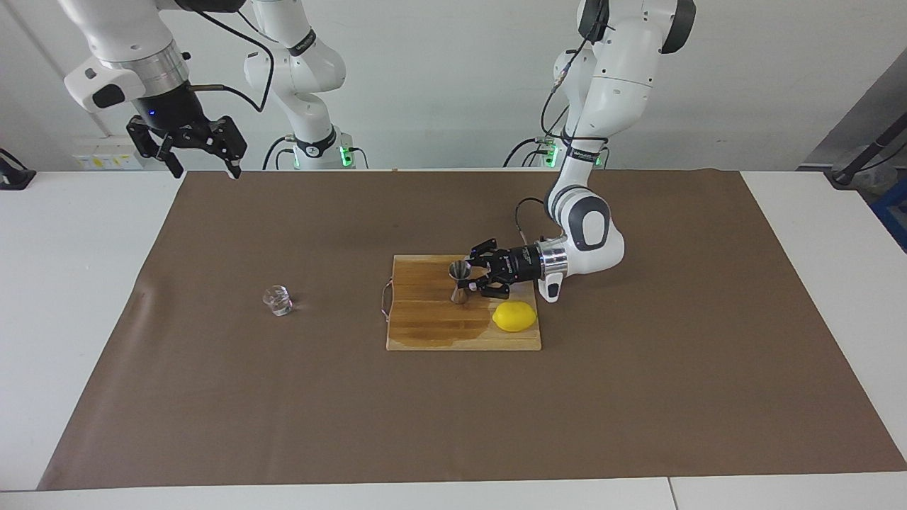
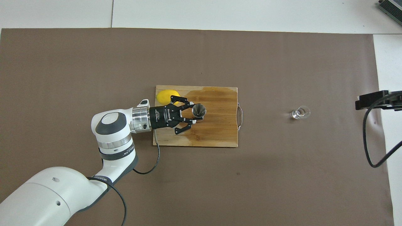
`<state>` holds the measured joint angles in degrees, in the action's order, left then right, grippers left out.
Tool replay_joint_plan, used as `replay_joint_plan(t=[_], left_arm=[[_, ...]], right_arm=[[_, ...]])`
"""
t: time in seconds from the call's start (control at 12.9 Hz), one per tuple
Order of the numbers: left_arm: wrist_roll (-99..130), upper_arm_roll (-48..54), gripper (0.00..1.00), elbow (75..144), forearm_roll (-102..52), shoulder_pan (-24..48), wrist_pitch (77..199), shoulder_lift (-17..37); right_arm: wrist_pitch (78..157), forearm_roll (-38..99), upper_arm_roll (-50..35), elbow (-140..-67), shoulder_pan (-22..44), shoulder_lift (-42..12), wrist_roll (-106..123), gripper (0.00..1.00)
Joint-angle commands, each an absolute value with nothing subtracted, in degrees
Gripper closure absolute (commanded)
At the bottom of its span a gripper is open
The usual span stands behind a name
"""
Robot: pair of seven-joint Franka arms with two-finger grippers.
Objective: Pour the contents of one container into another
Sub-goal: 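Lower the metal cup onto the board and open the left gripper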
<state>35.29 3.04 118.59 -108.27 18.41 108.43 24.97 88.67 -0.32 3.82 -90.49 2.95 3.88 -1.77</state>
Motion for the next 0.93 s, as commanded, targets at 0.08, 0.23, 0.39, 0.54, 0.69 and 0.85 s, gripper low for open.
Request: replay_joint_plan(t=[0.08, 0.23, 0.39, 0.54, 0.69, 0.85], left_arm=[[33.5, 2.8, 0.59, 117.8, -109.5, 18.4, 107.2, 26.2], [33.6, 2.8, 0.49, 117.8, -109.5, 18.4, 107.2, 26.2], [33.6, 2.8, 0.27, 117.8, -109.7, 18.4, 107.3, 26.2], [33.6, 2.8, 0.14, 117.8, -109.9, 18.5, 107.3, 26.2], [33.6, 2.8, 0.02, 117.8, -110.0, 18.5, 107.3, 26.2], [33.7, 2.7, 0.0, 117.9, -110.0, 18.5, 107.3, 26.1]], right_arm=[[88.0, -0.3, 3.6, -90.8, 2.7, 4.6, -1.6, 0.0], [88.0, -0.3, 3.6, -90.8, 2.7, 4.6, -1.6, 0.0], [88.0, -0.3, 3.6, -90.8, 2.7, 4.6, -1.6, 0.0], [88.0, -0.3, 3.6, -90.8, 2.7, 4.6, -1.6, 0.0], [88.0, -0.3, 3.6, -90.8, 2.7, 4.6, -1.6, 0.0], [88.0, -0.3, 4.0, -90.8, 2.1, 4.6, -1.8, 0.0]])
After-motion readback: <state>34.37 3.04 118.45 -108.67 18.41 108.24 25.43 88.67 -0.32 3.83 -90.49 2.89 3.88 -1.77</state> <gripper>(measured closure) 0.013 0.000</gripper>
